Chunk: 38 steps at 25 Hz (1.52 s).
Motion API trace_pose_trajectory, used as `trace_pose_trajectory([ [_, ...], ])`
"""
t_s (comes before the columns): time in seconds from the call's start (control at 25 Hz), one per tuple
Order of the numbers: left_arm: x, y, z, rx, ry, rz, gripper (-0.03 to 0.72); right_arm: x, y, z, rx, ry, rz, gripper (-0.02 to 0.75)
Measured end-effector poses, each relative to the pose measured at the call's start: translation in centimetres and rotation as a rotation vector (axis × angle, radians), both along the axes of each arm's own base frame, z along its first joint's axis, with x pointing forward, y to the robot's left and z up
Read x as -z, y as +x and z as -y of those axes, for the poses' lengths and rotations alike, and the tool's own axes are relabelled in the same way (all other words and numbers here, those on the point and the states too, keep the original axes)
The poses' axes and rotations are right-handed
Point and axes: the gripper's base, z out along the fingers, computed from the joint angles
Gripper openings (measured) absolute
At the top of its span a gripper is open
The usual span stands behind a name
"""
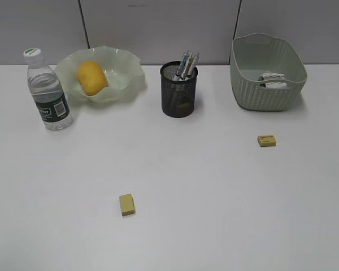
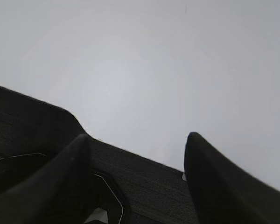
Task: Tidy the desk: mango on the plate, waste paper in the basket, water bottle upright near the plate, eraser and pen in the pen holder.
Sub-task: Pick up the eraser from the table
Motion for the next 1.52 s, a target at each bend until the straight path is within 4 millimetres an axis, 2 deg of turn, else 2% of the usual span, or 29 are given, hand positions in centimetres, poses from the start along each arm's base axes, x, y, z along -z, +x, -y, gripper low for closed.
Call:
trace_pose_trajectory([
  [0.24,0.0,-1.6,-0.9,-0.005,-0.041,0.080,0.499,0.0,0.0,0.0,0.000,0.000,0.000,0.496],
  [0.56,0.4,-1.5,-0.9,-0.009,-0.050,0.094,0.499,-0.1,0.0,0.0,0.003,-0.002,0.002,0.496],
  [0.8,0.4,-1.6,-1.0,-0.009,-0.055,0.101,0.499,-1.4,1.8,0.0,0.097,-0.050,-0.008,0.496],
  [0.96,0.4,-2.1,-1.3,-0.016,-0.072,0.134,0.499,-2.4,4.3,-0.8,0.118,-0.112,-0.046,0.496],
  [1.08,0.3,-2.5,-1.5,-0.049,-0.084,0.161,0.499,-2.1,6.8,-2.1,0.123,-0.141,-0.105,0.496],
  [1.4,0.3,-2.5,-1.7,-0.212,-0.074,0.178,0.502,1.3,15.2,-6.3,0.150,-0.194,-0.287,0.496],
  [1.52,0.3,-2.5,-1.7,-0.267,-0.069,0.180,0.502,2.7,18.7,-6.9,0.190,-0.175,-0.350,0.501],
])
